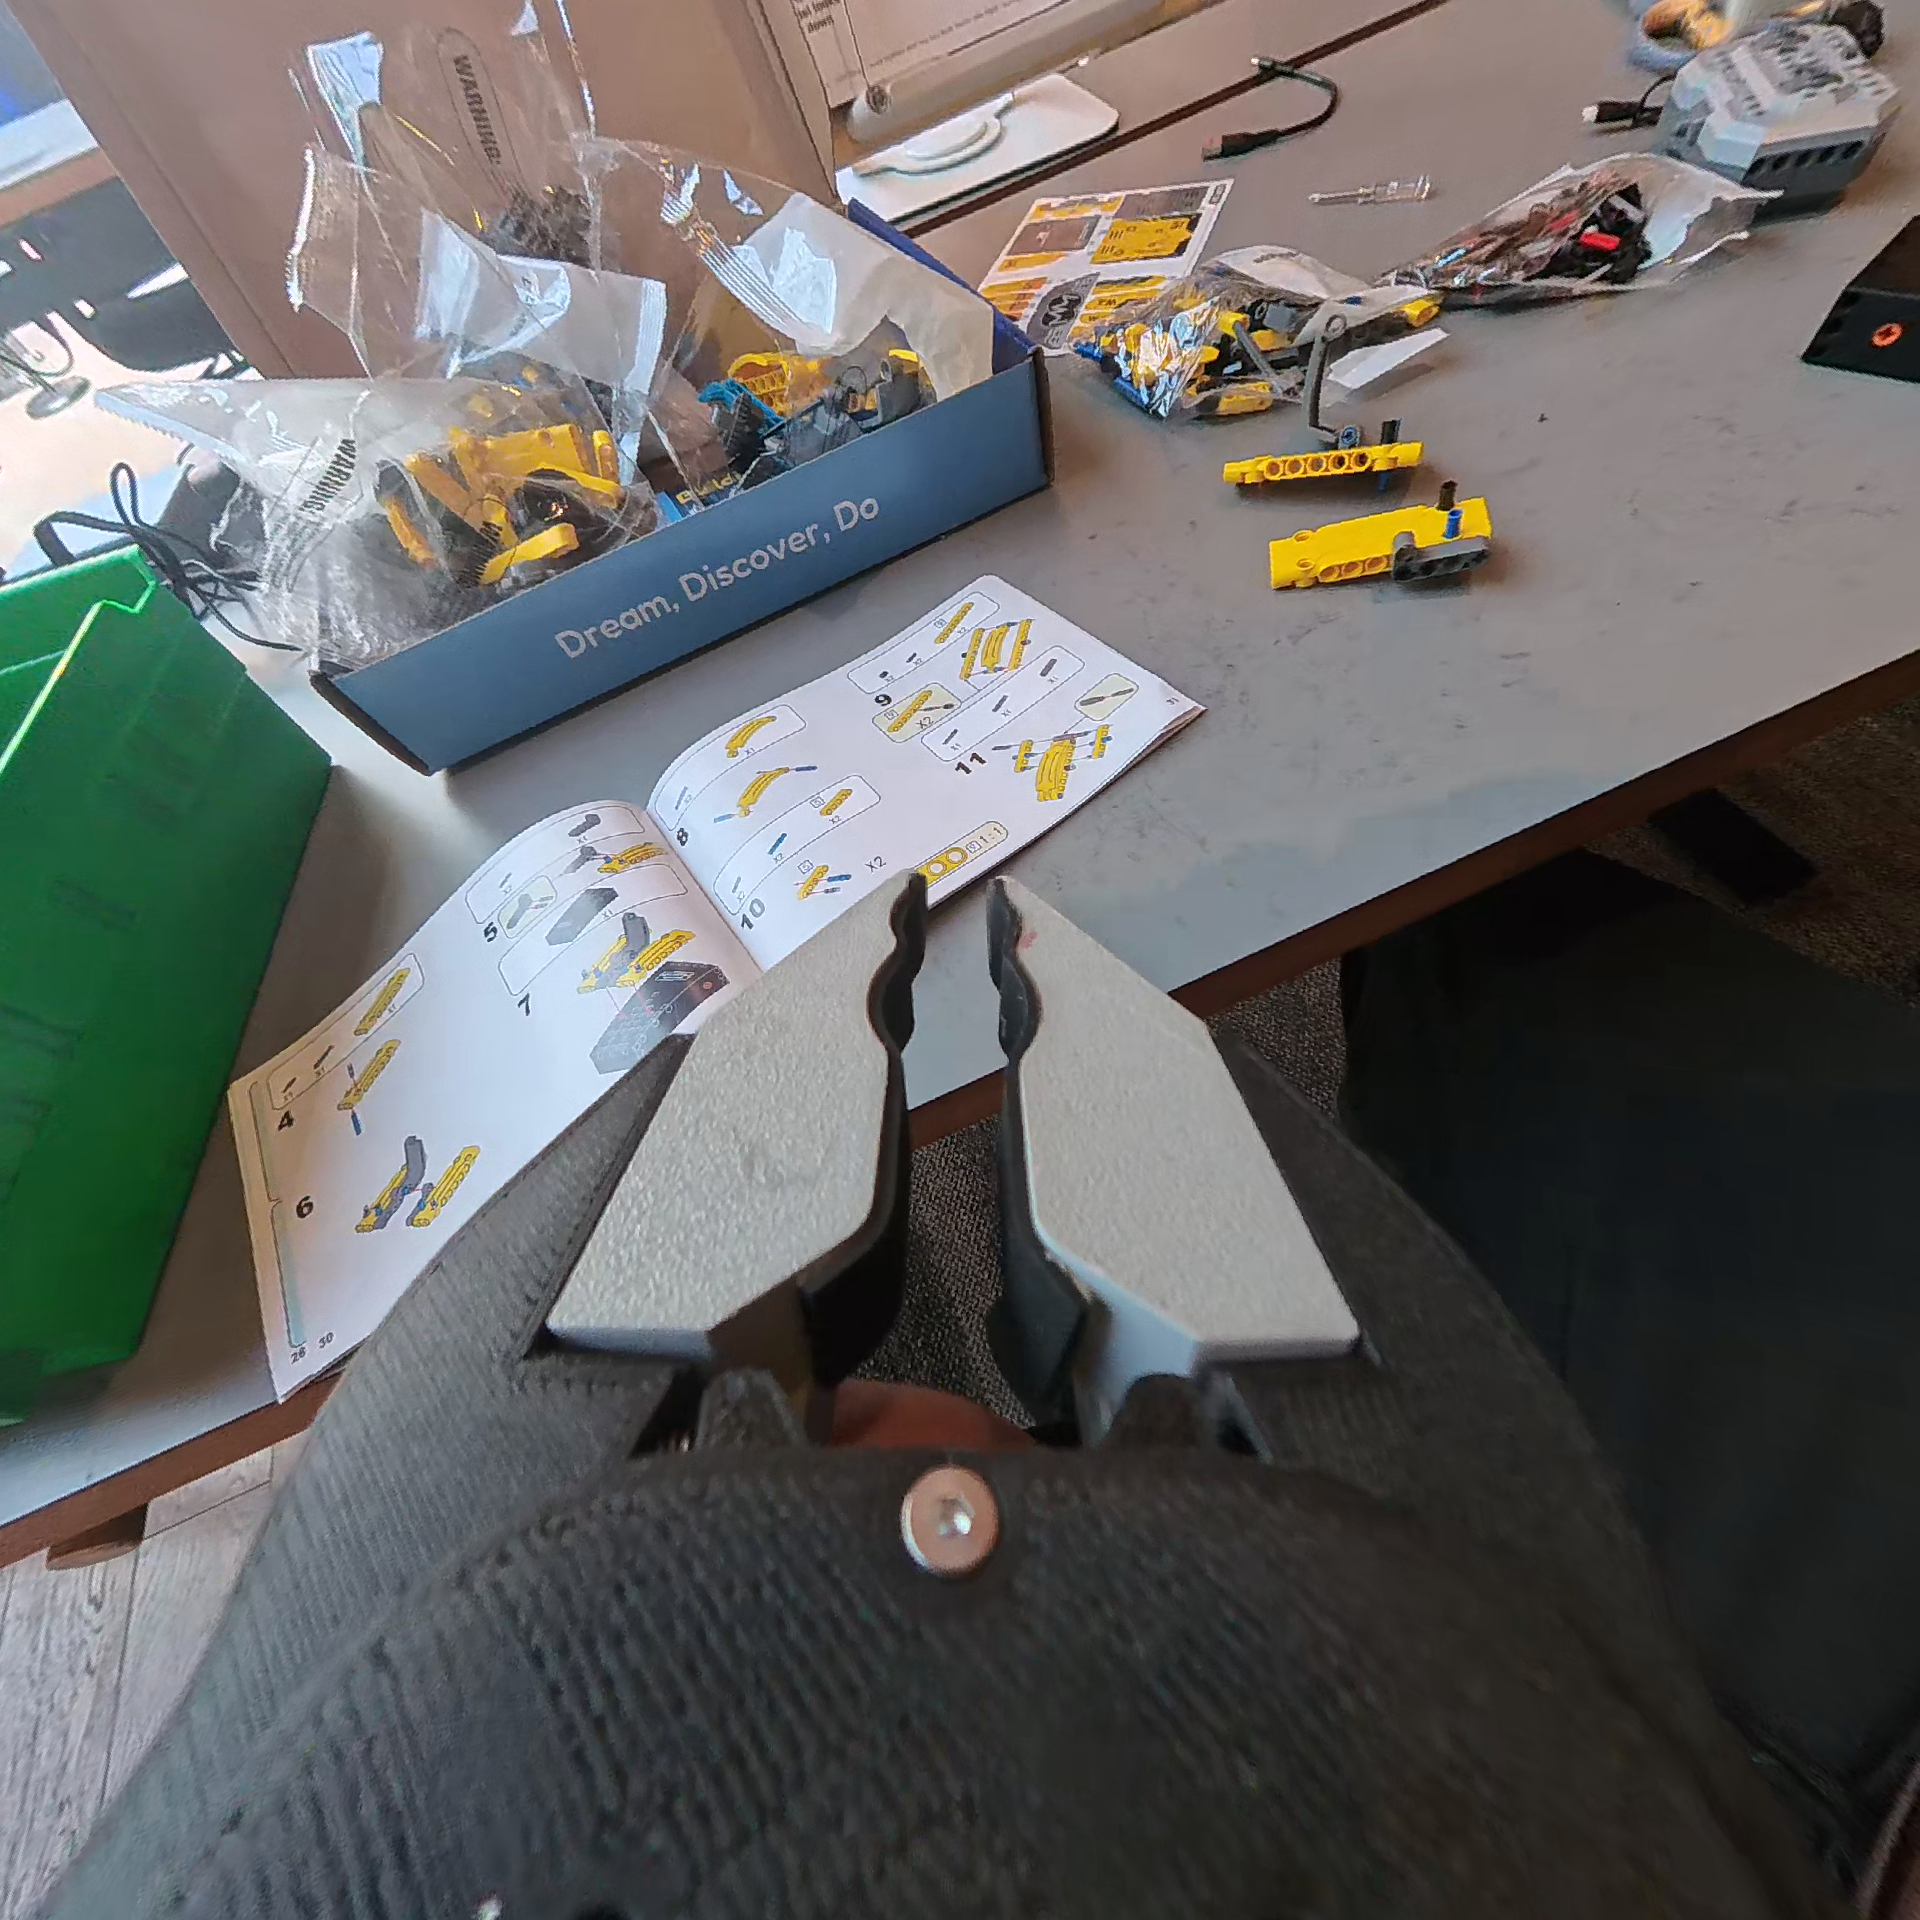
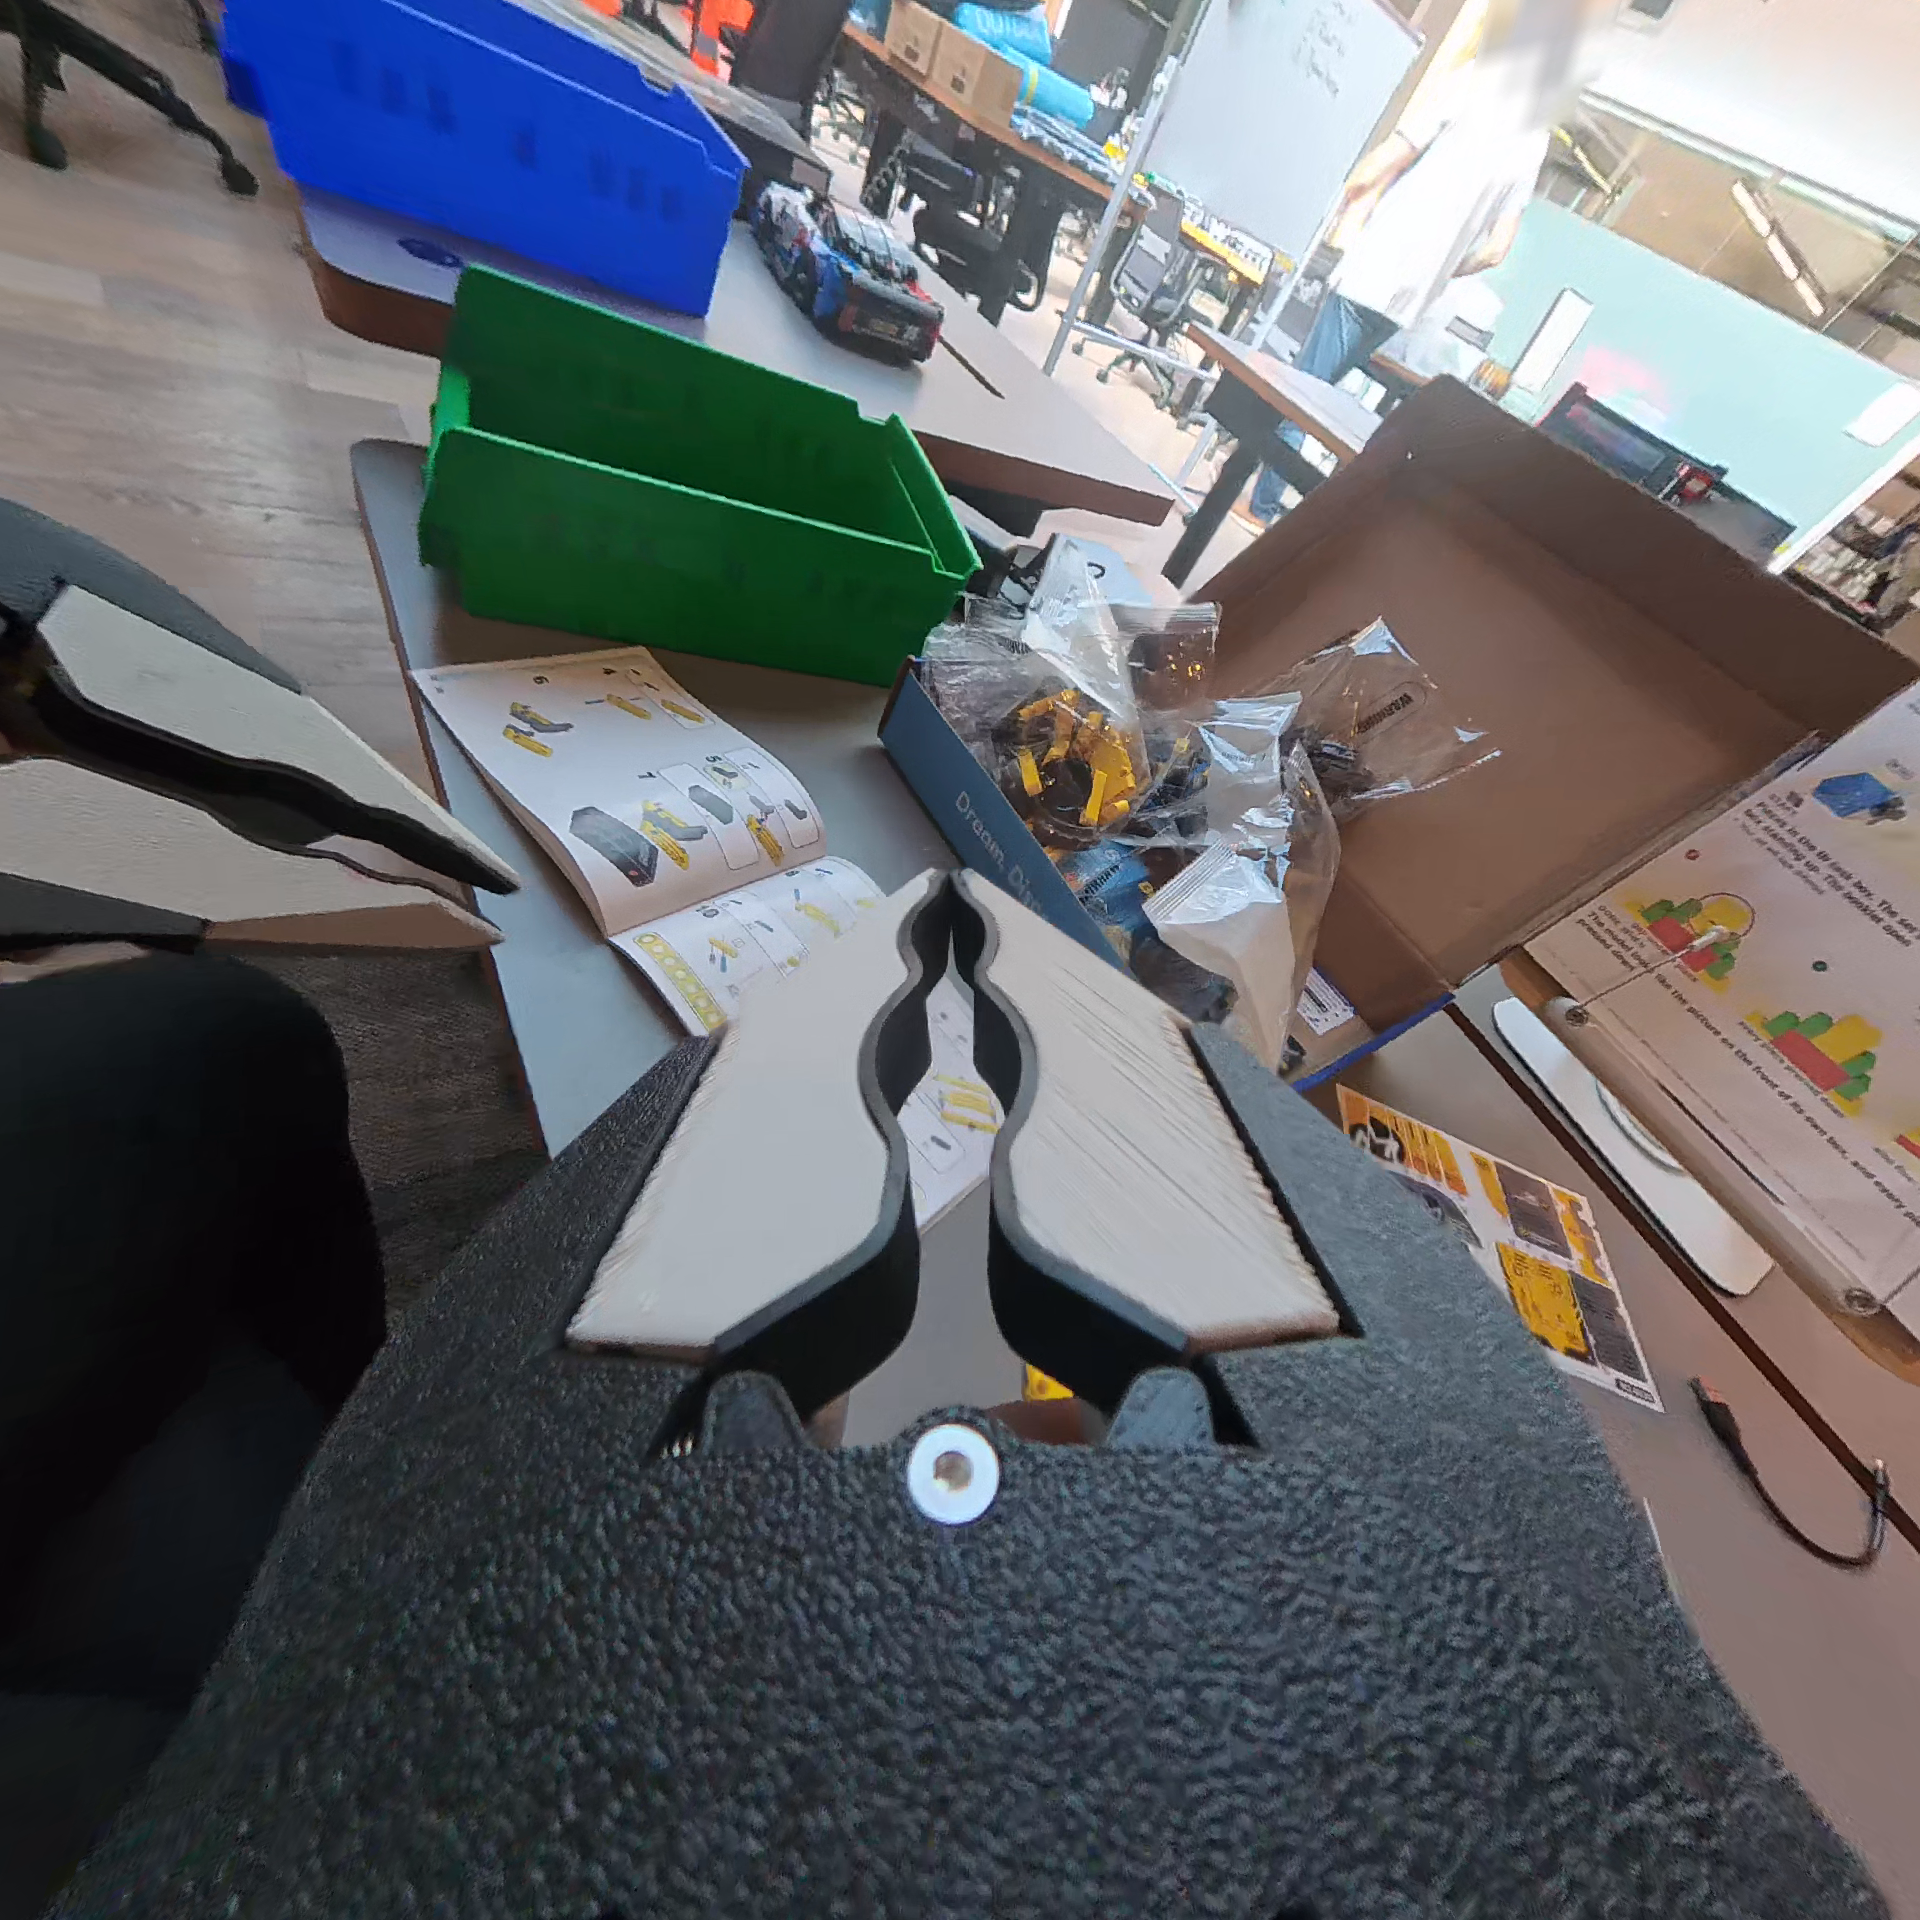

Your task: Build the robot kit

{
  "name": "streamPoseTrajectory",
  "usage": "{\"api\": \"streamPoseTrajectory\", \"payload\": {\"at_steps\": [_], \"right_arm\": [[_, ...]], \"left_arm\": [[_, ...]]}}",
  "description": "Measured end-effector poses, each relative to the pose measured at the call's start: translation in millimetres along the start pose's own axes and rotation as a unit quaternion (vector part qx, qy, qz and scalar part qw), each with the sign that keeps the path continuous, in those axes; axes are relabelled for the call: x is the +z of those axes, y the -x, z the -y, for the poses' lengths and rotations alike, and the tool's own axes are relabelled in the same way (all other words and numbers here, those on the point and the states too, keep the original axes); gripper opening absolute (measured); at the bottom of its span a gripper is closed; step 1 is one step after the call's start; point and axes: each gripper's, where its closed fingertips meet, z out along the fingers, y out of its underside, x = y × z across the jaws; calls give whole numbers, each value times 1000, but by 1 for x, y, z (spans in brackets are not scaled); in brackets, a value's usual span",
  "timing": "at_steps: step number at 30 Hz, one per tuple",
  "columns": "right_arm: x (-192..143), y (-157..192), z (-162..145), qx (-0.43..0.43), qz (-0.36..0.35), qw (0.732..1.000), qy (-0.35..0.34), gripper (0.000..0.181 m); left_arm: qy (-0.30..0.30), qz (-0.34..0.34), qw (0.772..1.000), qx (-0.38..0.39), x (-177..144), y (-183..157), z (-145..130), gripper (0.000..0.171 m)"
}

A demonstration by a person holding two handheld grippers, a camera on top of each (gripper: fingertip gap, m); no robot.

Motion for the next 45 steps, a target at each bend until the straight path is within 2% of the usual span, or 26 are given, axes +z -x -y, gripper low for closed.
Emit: {"api": "streamPoseTrajectory", "payload": {"at_steps": [4, 6, 9, 16, 24, 37, 43, 44, 45], "right_arm": [[-2, -9, -17, 17, 15, 999, 35, 0], [-5, -10, -15, 37, 25, 999, 31, 0], [-9, -18, -6, 41, 0, 999, 10, 0], [-12, -19, -3, 63, -5, 998, 9, 0], [-12, -38, -12, 78, -39, 996, 23, 0], [-13, -38, -10, 94, -26, 995, 13, 0], [-10, -35, -23, 94, -15, 995, 43, 0], [-8, -31, -27, 98, -4, 994, 51, 16], [-6, -25, -33, 106, 14, 992, 68, 49]], "left_arm": [[0, -3, 1000, -2, 0, -1, 0, 19], [-1, -6, 1000, -1, 0, -1, 0, 23], [-1, -9, 1000, -2, 0, -1, 0, 25], [2, -12, 1000, 3, 1, -5, -1, 26], [3, -14, 1000, 1, 2, -5, -2, 26], [5, -14, 1000, -1, 3, -6, -3, 26], [8, -16, 1000, -2, 3, -6, -4, 26], [10, -17, 1000, -4, 4, -6, -5, 27], [11, -16, 1000, -6, 4, -6, -5, 28]]}}
